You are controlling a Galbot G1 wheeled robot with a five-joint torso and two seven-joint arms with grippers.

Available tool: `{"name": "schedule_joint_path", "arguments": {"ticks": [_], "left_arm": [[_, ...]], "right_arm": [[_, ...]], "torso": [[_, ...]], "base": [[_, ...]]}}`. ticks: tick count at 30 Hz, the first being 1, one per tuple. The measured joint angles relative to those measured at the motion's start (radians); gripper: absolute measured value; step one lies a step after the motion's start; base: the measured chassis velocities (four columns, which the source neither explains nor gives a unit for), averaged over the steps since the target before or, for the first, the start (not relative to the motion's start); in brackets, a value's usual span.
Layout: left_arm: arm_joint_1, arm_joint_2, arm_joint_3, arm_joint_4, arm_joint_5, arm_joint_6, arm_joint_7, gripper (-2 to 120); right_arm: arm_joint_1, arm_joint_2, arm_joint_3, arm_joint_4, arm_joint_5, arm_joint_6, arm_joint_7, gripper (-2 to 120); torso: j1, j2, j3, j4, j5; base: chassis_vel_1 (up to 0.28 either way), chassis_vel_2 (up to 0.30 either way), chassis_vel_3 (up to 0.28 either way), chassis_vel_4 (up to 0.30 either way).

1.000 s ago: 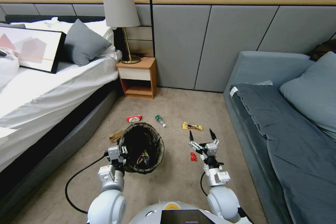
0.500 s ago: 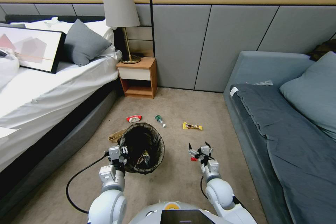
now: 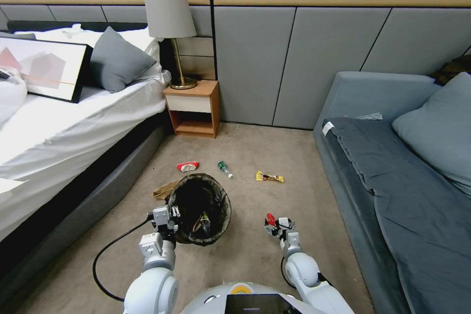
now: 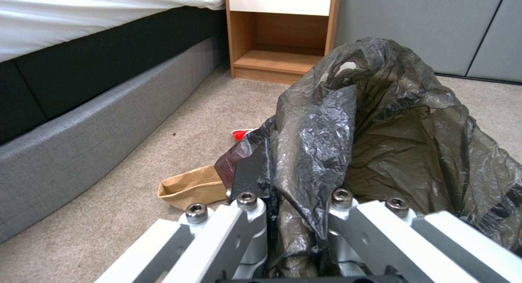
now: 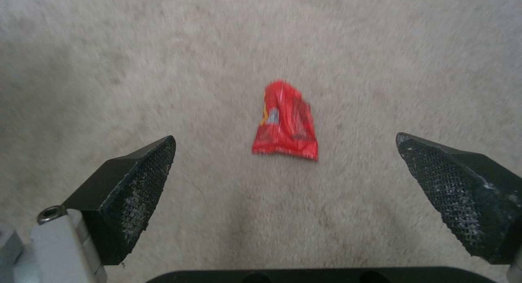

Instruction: Pick up the trash bin, then pick up the garbage from the floor and place it into the trash bin.

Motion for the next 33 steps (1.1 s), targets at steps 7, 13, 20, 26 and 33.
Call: {"name": "schedule_joint_path", "arguments": {"ticks": [7,13,20,26,33], "left_arm": [[0.000,-0.001,0.006,0.000,0.005,-0.001,0.000,6],[0.002,-0.002,0.004,0.003,0.006,-0.005,-0.001,6],[0.003,-0.003,0.008,0.009,0.006,-0.007,-0.002,6],[0.003,-0.004,0.007,0.010,0.006,-0.008,-0.002,6],[0.002,-0.004,0.010,0.012,0.011,-0.008,-0.001,6]], "right_arm": [[0.032,0.008,-0.004,-0.069,-0.017,0.035,-0.013,100],[0.077,0.020,-0.003,-0.125,-0.022,0.064,-0.027,100],[0.094,0.028,-0.004,-0.155,-0.032,0.078,-0.035,100],[0.120,0.036,-0.003,-0.199,-0.037,0.090,-0.039,100],[0.149,0.041,-0.006,-0.252,-0.048,0.104,-0.049,100]], "torso": [[0.000,0.000,0.000,-0.0001,0.0001],[0.000,0.000,0.000,0.0001,0.0001],[0.000,0.000,0.000,0.0000,0.0000],[0.000,0.000,0.000,0.0000,0.0000],[0.000,0.000,0.000,-0.0001,0.0000]], "base": [[0.000,0.000,0.000,0.000],[0.000,0.000,0.000,0.000],[0.000,0.000,0.000,0.000],[0.000,0.000,0.000,0.000],[0.000,0.000,0.000,0.000]]}}
